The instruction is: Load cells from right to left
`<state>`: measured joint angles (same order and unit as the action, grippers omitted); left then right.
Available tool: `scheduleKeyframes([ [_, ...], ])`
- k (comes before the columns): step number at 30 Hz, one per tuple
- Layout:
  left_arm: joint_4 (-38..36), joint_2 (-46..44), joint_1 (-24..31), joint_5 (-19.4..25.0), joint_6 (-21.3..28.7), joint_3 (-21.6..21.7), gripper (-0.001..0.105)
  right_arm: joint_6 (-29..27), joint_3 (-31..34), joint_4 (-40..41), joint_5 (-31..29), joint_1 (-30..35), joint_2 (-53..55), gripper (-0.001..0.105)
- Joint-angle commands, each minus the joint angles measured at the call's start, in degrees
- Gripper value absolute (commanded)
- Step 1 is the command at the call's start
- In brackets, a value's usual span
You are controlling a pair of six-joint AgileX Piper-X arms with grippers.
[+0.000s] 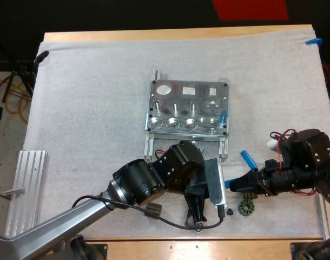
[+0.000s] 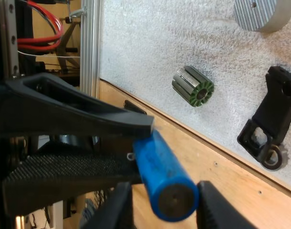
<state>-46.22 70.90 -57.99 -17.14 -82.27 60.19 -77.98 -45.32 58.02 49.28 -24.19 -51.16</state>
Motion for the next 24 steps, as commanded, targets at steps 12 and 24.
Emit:
scheduleKeyframes([
  [12,0.2,-0.4,0.2,-4.3,0.2,0.2,0.009,-0.7,-0.2,-0.4,-0.4,-0.1,0.1,0.049],
  [24,1.9,-0.4,0.2,-4.2,0.2,0.2,0.009,-0.7,-0.2,-0.4,0.9,-0.1,0.1,0.022],
])
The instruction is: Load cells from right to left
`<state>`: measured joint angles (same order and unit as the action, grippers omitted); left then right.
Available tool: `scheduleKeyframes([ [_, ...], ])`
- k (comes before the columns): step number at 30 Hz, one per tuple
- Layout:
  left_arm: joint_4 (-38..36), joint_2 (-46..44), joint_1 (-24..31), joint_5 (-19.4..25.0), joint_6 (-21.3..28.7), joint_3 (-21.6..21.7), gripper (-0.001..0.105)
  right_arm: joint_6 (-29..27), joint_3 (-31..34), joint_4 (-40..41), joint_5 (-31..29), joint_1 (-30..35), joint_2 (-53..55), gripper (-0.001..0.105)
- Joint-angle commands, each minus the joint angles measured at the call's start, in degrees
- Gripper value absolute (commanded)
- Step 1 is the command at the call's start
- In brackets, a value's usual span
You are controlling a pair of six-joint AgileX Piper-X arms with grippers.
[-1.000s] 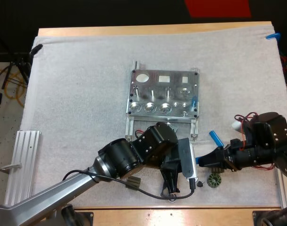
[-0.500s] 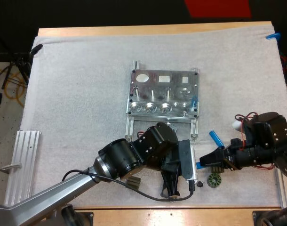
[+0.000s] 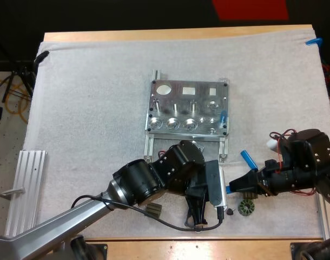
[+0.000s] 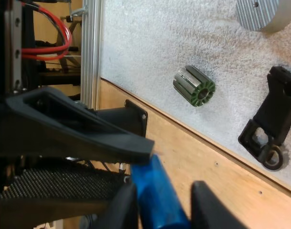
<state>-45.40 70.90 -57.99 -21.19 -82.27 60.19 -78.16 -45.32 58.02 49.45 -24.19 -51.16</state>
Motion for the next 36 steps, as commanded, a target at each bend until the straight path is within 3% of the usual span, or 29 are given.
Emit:
scheduleKeyframes([
  [1,1.2,-0.4,0.2,-0.1,0.2,0.2,0.009,-0.5,-0.2,-0.4,0.8,-0.1,0.1,0.017],
  [7,1.2,-0.4,0.2,-0.1,0.2,0.2,0.009,-3.2,-0.2,-0.4,0.8,-0.1,0.1,0.0],
  [15,0.2,-0.4,0.2,-0.1,0.2,0.7,0.014,-4.3,-0.2,-0.4,0.8,-0.1,0.1,0.0],
  [20,-1.2,-0.4,0.2,-0.1,0.2,3.9,0.046,-4.6,-0.2,-0.4,0.6,-0.1,0.1,0.0],
  [24,-2.1,-0.4,0.2,0.5,0.2,5.9,0.061,-5.3,-0.2,-0.4,0.6,-0.1,0.1,0.0],
  [32,-15.7,-0.8,0.2,9.3,0.3,10.3,0.063,-8.3,-2.1,-0.3,-4.0,-0.1,0.1,0.0],
  [36,-17.7,-2.7,0.2,13.2,-1.1,10.5,0.063,-11.2,-4.4,0.8,-7.6,-0.1,0.1,0.0],
])
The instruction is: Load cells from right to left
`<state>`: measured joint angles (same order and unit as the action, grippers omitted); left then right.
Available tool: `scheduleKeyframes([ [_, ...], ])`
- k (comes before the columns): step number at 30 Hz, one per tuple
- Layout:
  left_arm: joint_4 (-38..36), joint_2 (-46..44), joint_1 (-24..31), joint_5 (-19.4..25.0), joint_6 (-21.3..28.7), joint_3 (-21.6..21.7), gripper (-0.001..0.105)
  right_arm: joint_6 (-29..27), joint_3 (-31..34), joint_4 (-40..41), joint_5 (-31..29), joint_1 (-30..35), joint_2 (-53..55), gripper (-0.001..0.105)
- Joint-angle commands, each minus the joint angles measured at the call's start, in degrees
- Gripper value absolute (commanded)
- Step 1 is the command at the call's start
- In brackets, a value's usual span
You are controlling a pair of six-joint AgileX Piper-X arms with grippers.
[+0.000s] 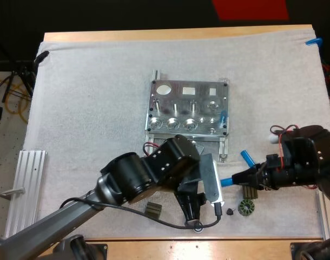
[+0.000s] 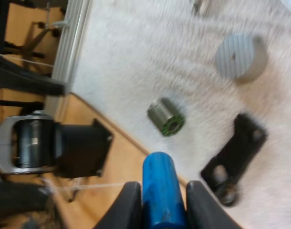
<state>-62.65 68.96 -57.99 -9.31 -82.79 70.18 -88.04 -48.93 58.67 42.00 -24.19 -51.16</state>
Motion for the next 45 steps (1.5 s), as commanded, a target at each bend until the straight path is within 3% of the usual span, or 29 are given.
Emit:
scheduleKeyframes([
  [1,-0.4,-1.8,0.2,2.8,-1.7,0.5,0.063,-2.3,-1.5,0.9,-1.8,-0.1,0.1,0.0],
  [5,-0.3,-5.9,0.2,8.3,-7.0,0.5,0.063,-6.9,-4.3,4.9,-7.7,-0.1,0.1,0.0],
  [14,-3.1,-12.9,0.2,10.4,-15.3,0.5,0.063,-12.4,-10.5,11.6,-16.7,-0.1,-1.1,0.0],
  [21,-7.0,-16.5,0.2,18.8,-21.1,0.5,0.063,-17.5,-16.9,16.4,-23.0,-0.3,-6.4,0.0],
  [25,-7.0,-17.7,0.2,23.4,-26.7,0.5,0.063,-20.9,-20.7,18.6,-29.0,-4.1,-9.9,0.0],
  [30,-7.3,-17.9,0.2,24.7,-29.5,-0.2,0.063,-23.2,-25.5,20.8,-36.8,-10.4,-15.2,0.0],
  [32,-7.3,-17.9,0.2,27.4,-32.4,-1.1,0.063,-24.3,-26.9,20.9,-38.7,-12.3,-17.0,0.0],
  [34,-7.3,-18.8,0.2,33.4,-37.0,-3.3,0.063,-24.6,-28.6,20.9,-40.6,-13.8,-19.5,0.0],
  [36,-6.4,-19.5,0.2,34.8,-38.2,-5.5,0.063,-24.7,-29.7,20.4,-42.0,-14.6,-20.8,0.0],
  [40,-2.6,-21.7,0.2,34.6,-39.0,-11.3,0.063,-25.2,-31.0,17.7,-42.0,-15.0,-23.1,0.0],
  [45,1.4,-23.2,0.2,33.6,-39.0,-15.0,0.063,-26.8,-31.7,16.6,-42.0,-15.0,-25.8,0.0],
])
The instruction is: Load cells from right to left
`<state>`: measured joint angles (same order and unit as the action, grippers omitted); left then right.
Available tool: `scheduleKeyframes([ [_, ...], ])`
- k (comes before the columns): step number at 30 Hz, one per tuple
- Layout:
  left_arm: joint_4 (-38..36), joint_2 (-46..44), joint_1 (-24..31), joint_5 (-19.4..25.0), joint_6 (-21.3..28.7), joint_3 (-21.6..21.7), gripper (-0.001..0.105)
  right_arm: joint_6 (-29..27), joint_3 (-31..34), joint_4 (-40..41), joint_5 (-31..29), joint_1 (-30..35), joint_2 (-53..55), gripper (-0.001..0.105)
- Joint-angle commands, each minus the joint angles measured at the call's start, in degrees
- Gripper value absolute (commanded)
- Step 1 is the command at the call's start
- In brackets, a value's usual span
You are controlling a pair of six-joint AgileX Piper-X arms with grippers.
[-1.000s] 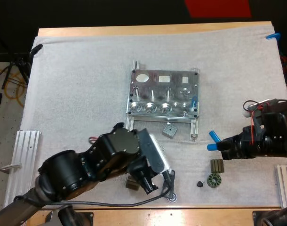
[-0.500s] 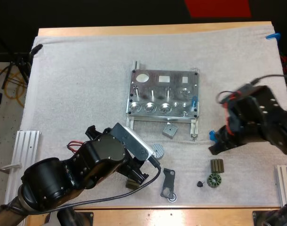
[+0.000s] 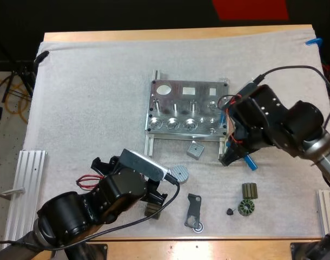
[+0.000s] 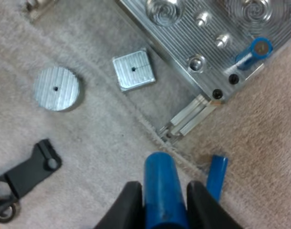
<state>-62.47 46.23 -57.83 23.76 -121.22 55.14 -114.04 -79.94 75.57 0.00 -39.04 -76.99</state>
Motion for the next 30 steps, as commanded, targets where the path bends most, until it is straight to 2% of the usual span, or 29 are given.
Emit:
scheduleKeyframes([
  [1,1.1,-0.4,0.0,0.5,-0.6,0.0,0.063,-1.1,-1.1,-0.3,-0.5,-0.2,-0.9,0.0],
  [11,1.3,-0.4,0.0,0.5,-0.6,0.0,0.063,-2.4,-10.2,-0.5,-1.6,0.0,-10.1,0.0],
  [16,-0.7,-0.4,0.0,2.3,-0.6,0.0,0.063,-3.4,-14.4,-0.4,-1.5,0.2,-15.4,0.0],
  [21,-0.7,-0.4,0.0,2.3,-0.6,0.0,0.063,-8.6,-15.4,-0.7,-1.9,0.2,-19.4,0.0],
  [24,-0.7,-0.4,0.0,2.5,-0.3,0.0,0.063,-8.8,-15.4,-0.7,-3.7,0.2,-21.0,0.0],
  [30,-0.7,-0.4,0.0,2.6,-0.2,0.0,0.063,-12.5,-15.4,-5.2,-10.0,0.2,-23.1,0.0],
])
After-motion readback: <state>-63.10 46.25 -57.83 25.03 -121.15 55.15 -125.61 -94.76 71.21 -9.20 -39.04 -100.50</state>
